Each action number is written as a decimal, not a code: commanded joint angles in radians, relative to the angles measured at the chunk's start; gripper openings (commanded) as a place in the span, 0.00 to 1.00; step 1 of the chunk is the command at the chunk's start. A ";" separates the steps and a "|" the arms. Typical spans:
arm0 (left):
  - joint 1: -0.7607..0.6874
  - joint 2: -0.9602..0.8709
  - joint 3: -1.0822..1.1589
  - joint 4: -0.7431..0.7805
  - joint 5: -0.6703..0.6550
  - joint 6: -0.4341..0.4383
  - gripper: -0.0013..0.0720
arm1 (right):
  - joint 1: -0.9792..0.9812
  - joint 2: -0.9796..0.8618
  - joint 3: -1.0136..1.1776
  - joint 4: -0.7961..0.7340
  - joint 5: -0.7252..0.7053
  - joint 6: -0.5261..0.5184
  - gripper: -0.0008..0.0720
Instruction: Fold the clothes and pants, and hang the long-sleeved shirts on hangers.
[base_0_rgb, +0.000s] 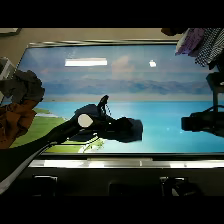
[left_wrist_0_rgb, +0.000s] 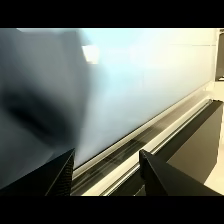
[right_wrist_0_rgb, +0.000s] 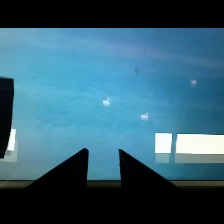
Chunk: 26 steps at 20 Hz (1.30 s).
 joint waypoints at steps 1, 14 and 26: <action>0.103 0.020 0.016 -0.008 -0.163 0.037 0.65 | 0.001 0.009 -0.023 0.001 -0.147 0.099 0.38; 0.714 0.389 0.016 0.469 -0.668 0.047 0.65 | -0.660 -0.390 -0.357 0.995 -0.105 -0.274 0.85; 0.730 0.386 0.016 0.489 -0.675 -0.016 0.81 | -0.397 -0.562 -0.575 1.089 -0.464 -0.363 0.87</action>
